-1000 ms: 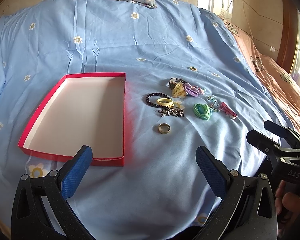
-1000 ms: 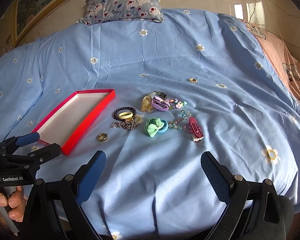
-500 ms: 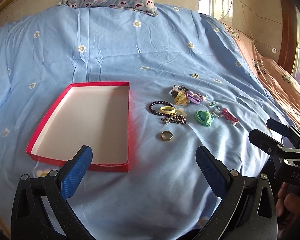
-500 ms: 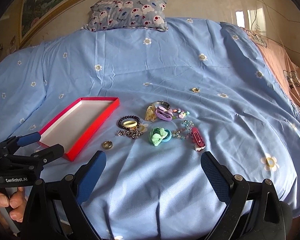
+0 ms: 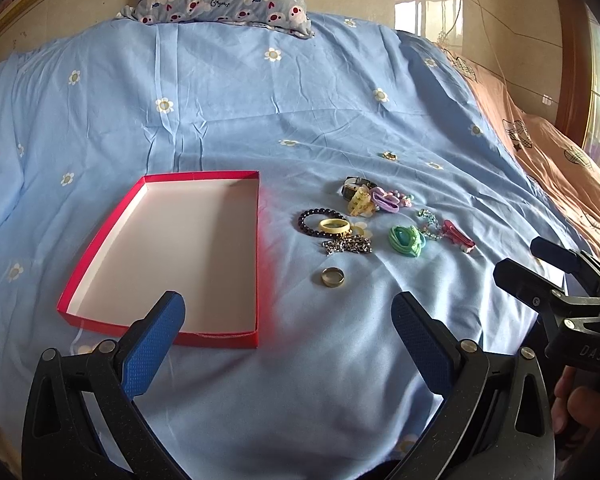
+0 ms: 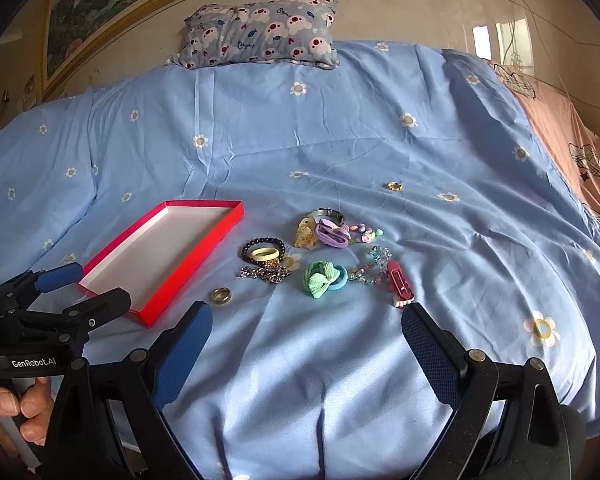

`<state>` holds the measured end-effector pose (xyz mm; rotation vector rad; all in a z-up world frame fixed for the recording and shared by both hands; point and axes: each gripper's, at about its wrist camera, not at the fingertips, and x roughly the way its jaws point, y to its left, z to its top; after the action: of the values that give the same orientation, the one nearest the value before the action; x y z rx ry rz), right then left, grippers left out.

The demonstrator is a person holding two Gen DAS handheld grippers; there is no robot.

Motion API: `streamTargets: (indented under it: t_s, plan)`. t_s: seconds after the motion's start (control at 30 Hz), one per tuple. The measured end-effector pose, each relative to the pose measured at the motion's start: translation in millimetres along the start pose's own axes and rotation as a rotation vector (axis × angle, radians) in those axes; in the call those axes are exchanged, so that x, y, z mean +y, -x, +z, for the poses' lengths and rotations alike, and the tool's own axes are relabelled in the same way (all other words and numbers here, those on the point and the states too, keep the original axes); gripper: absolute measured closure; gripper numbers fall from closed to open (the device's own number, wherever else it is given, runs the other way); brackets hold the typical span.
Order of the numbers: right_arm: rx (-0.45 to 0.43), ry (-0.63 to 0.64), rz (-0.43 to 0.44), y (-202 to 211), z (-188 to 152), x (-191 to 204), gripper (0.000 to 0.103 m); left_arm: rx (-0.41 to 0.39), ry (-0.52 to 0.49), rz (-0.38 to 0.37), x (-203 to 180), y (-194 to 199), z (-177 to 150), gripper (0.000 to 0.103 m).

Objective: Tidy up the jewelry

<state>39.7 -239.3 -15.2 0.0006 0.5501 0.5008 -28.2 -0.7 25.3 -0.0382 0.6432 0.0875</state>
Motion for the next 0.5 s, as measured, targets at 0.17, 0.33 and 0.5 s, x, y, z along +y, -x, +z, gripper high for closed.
streamTargets:
  t_s: [0.17, 0.33, 0.5]
  plan:
    - [0.002, -0.002, 0.001, -0.3, -0.2, 0.5, 0.006, 0.001, 0.001, 0.000, 0.0, 0.1, -0.4, 0.000]
    - [0.005, -0.001, 0.001, -0.9, -0.8, 0.2, 0.006, 0.004, -0.001, -0.001, -1.1, 0.1, -0.9, 0.000]
    - [0.014, -0.005, 0.004, -3.3, -2.5, -0.1, 0.006, 0.005, 0.003, 0.000, 0.2, -0.2, -1.9, 0.000]
